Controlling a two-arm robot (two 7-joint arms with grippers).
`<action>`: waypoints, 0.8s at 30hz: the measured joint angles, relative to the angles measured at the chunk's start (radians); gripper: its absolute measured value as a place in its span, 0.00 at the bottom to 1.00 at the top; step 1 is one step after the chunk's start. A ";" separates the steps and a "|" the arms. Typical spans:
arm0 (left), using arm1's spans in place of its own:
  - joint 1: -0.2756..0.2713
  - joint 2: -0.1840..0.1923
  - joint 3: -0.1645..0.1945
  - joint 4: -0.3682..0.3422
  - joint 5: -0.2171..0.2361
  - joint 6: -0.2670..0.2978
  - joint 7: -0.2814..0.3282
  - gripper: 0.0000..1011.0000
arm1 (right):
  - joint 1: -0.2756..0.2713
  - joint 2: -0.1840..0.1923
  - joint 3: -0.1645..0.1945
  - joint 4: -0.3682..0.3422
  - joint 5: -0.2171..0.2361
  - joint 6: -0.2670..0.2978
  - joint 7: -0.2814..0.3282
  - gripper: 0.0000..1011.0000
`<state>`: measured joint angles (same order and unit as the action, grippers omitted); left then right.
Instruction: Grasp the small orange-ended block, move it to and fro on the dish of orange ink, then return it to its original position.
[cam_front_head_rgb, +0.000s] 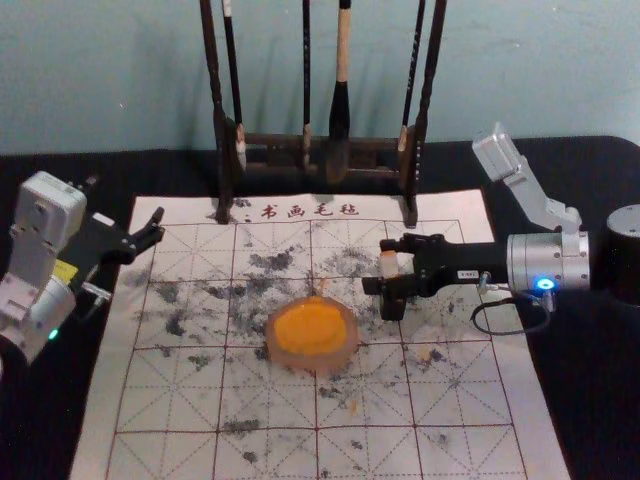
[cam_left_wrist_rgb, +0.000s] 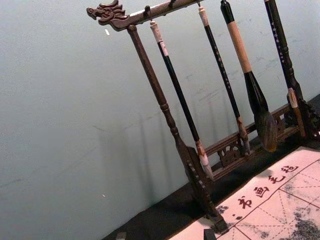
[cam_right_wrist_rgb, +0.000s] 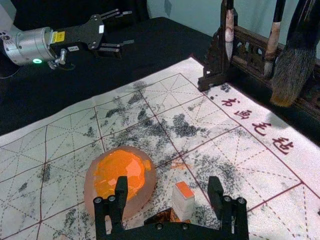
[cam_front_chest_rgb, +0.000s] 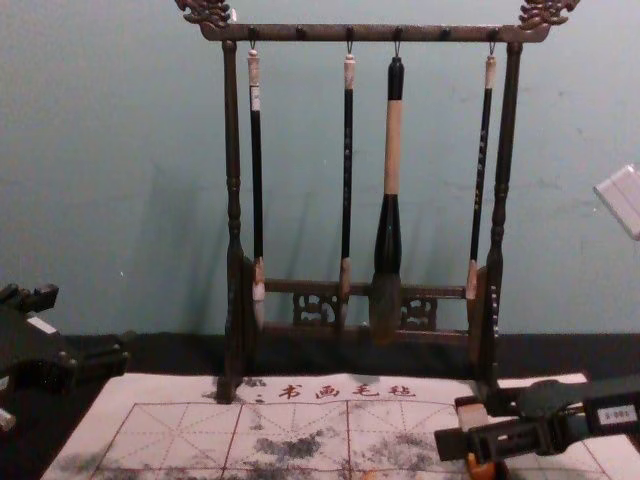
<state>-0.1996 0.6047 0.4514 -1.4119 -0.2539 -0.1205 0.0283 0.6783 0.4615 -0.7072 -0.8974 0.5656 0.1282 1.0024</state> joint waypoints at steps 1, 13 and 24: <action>0.000 0.000 0.000 0.000 0.000 0.000 0.000 0.99 | 0.000 0.000 0.000 0.000 0.000 0.000 0.000 0.99; 0.000 0.000 0.000 0.000 0.000 0.000 0.000 0.99 | 0.000 0.001 0.000 0.000 0.000 0.000 0.000 0.99; 0.000 0.000 0.000 0.000 0.000 0.000 0.000 0.99 | 0.000 0.001 0.001 0.000 0.000 0.003 -0.002 0.99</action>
<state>-0.1995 0.6047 0.4514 -1.4119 -0.2539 -0.1206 0.0283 0.6781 0.4621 -0.7064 -0.8978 0.5654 0.1313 1.0001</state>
